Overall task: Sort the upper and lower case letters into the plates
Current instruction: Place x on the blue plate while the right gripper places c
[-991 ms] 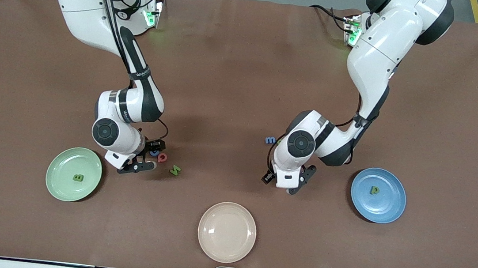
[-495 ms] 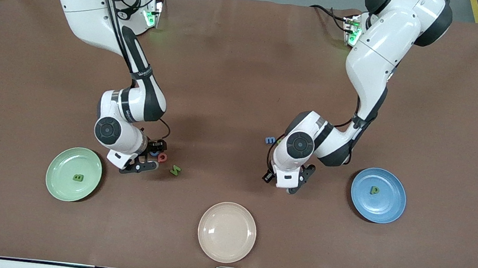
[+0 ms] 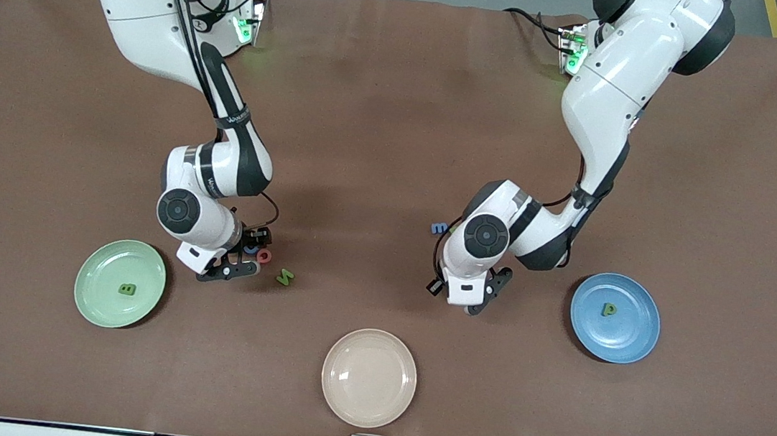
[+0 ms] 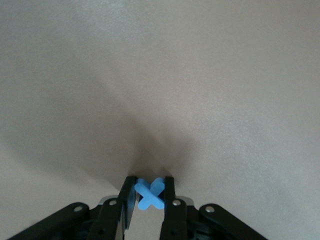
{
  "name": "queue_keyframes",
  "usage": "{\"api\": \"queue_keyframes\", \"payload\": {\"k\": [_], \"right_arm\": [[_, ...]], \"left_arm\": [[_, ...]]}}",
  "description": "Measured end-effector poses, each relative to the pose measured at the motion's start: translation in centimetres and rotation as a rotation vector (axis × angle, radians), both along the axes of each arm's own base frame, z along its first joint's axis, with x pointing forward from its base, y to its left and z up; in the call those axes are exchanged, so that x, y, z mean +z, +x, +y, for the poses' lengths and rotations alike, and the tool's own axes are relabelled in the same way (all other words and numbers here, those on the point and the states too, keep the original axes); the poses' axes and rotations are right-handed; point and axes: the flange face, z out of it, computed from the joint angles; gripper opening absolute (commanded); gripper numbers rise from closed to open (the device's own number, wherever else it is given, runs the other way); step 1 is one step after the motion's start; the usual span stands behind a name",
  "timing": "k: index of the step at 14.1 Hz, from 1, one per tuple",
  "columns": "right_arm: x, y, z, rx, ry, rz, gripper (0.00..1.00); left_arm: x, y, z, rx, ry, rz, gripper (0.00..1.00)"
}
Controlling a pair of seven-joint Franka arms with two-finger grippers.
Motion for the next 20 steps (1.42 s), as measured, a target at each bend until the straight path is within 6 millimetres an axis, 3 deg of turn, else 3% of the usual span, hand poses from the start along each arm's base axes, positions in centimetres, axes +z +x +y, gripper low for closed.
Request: {"api": "queue_keyframes", "payload": {"k": [2,4,6,8,10,14,16,17,18,19,20], "right_arm": [[0.0,0.0,0.0,0.000,0.000,0.000,0.30],[0.2,0.1,-0.3,-0.005,-0.001,-0.003,0.14],[0.2,0.1,-0.3,-0.006,-0.001,-0.003,0.05],[0.3,0.5,-1.0,-0.022,-0.003,-0.008,0.04],[1.5,2.2,-3.6,-0.061,-0.002,-0.034,0.04],[7.5,7.4,-13.2,-0.026,0.002,-0.079,0.04],[9.0,8.4,-17.3,0.029,-0.066,-0.101,0.05],[8.8,8.5,-18.6,0.041,-0.092,-0.100,0.07],[8.5,8.5,-19.5,0.046,-0.106,-0.103,0.13],[8.0,8.7,-19.9,0.047,-0.111,-0.113,0.27],[7.4,8.8,-20.0,0.048,-0.113,-0.122,0.44]], "left_arm": [[0.1,0.3,0.9,-0.062,0.040,0.022,0.01],[1.5,1.5,3.4,-0.147,0.104,0.045,0.01],[4.0,3.4,7.7,-0.229,0.138,0.065,0.01],[6.0,5.4,13.7,-0.320,0.148,0.106,0.01],[6.8,6.8,19.0,-0.379,0.140,0.129,0.01],[5.7,8.1,26.4,-0.518,0.184,0.159,0.04],[5.2,8.2,28.5,-0.575,0.184,0.173,0.16],[4.9,8.1,28.9,-0.597,0.187,0.180,0.42],[4.7,8.1,29.1,-0.615,0.195,0.186,0.76],[4.4,8.0,29.3,-0.621,0.202,0.192,0.99],[4.1,7.9,29.4,-0.622,0.204,0.197,0.99]]}}
